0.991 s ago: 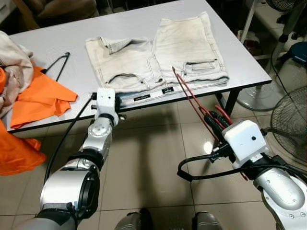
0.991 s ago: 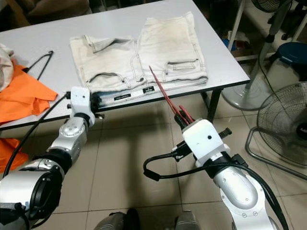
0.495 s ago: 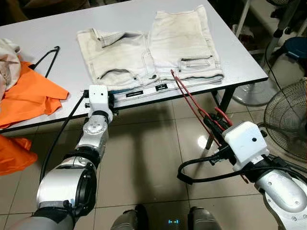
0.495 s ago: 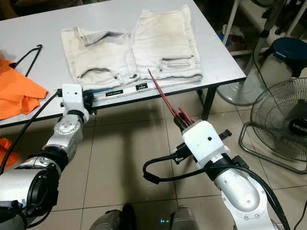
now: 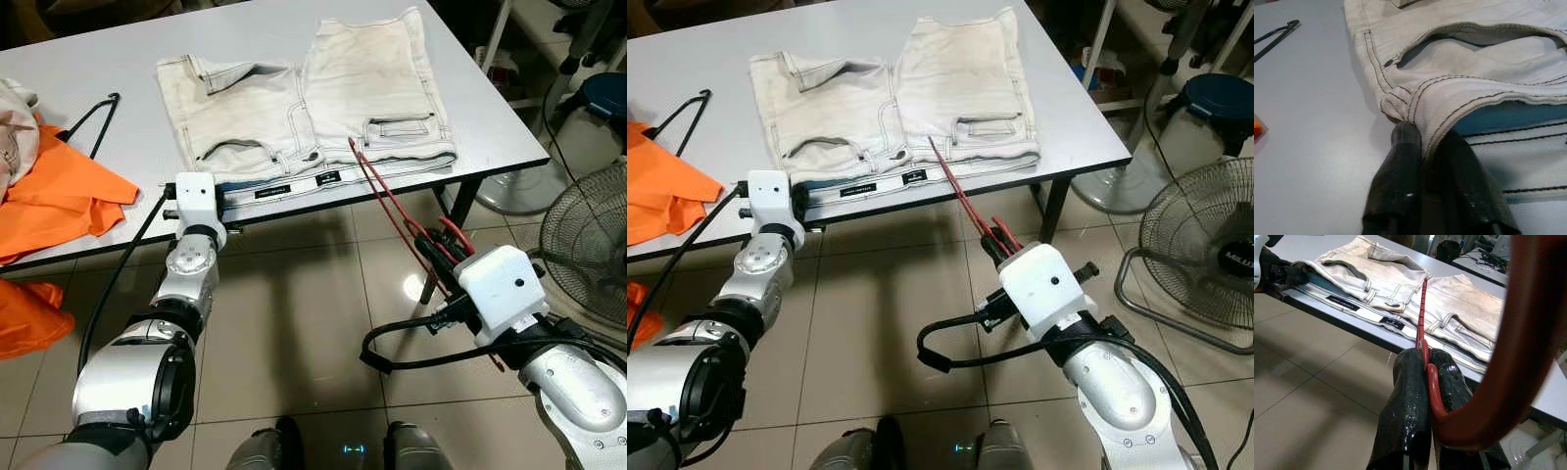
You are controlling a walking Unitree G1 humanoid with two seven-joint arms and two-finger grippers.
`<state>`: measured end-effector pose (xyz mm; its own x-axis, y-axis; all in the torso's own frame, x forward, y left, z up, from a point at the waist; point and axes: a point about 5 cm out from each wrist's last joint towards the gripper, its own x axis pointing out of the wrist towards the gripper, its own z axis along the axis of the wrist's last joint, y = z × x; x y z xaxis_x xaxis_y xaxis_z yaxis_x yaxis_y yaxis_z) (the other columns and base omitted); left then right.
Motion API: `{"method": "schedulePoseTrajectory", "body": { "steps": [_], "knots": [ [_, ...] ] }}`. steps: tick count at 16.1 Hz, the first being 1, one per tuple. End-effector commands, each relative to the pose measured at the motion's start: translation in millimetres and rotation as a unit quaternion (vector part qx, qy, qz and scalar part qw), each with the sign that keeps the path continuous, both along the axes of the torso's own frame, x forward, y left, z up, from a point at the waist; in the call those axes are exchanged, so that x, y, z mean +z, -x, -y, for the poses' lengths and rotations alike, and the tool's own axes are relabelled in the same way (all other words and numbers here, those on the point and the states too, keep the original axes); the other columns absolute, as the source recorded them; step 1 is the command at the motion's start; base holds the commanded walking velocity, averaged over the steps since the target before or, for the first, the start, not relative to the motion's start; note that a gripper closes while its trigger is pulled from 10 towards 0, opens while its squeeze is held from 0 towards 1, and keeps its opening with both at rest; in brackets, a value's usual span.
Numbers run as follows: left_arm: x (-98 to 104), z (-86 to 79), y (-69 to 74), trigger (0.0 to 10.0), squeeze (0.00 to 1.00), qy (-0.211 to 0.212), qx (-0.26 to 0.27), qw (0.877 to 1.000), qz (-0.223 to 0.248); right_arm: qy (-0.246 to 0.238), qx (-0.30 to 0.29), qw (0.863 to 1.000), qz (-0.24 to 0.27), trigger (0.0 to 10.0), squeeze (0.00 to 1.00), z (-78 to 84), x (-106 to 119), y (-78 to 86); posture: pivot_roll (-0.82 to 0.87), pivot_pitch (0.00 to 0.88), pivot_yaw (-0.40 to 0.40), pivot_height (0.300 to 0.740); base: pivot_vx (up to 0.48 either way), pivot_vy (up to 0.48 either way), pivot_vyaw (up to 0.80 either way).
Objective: Hang hanger
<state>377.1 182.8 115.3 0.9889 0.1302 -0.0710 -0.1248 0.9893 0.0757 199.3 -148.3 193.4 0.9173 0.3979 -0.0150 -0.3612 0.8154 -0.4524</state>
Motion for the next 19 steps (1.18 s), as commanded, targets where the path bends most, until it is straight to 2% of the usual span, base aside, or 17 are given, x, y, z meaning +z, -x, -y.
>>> {"method": "schedulePoseTrajectory", "body": {
  "steps": [1,9,12,15,17,18,19],
  "knots": [
    [-5.2,-5.5,3.1,0.0,0.0,0.0,0.005,1.0,-0.009,-0.004,0.007,1.0,0.004,10.0,0.0,-3.1,0.5,0.7,-0.3,0.188,0.166,0.74,0.0,0.0,0.0],
    [-2.3,-2.8,2.0,0.0,0.0,0.017,-0.003,1.0,0.003,-0.004,0.007,1.0,0.006,10.0,0.0,-3.4,-1.6,-1.1,-0.3,0.146,0.171,0.74,0.0,0.0,0.0],
    [3.5,-0.7,-0.5,0.0,0.0,0.048,-0.01,0.999,0.02,-0.003,0.007,1.0,0.012,10.0,0.0,-2.9,-0.8,-5.0,-0.29,0.128,0.175,0.74,0.0,0.0,0.0],
    [16.8,4.0,-2.6,0.0,0.0,0.111,-0.061,0.989,0.074,-0.011,-0.016,0.999,0.028,10.0,0.0,2.3,1.1,-10.9,-0.26,0.087,0.17,0.74,0.0,0.0,0.0],
    [21.1,2.8,0.2,0.0,0.0,0.1,-0.086,0.987,0.092,-0.022,-0.03,0.999,0.03,10.0,0.0,5.3,1.1,-14.7,-0.25,0.071,0.162,0.74,0.0,0.0,0.0],
    [26.2,1.4,6.2,10.0,0.0,0.089,-0.106,0.984,0.11,-0.035,-0.039,0.998,0.033,10.0,0.0,7.4,1.5,-18.4,-0.21,0.047,0.133,0.74,0.0,0.0,0.0],
    [31.0,-0.6,12.3,10.0,0.0,0.079,-0.114,0.983,0.124,-0.043,-0.042,0.998,0.036,10.0,0.0,7.3,2.4,-21.6,-0.2,0.043,0.123,0.74,0.0,0.0,0.0]
  ]
}}
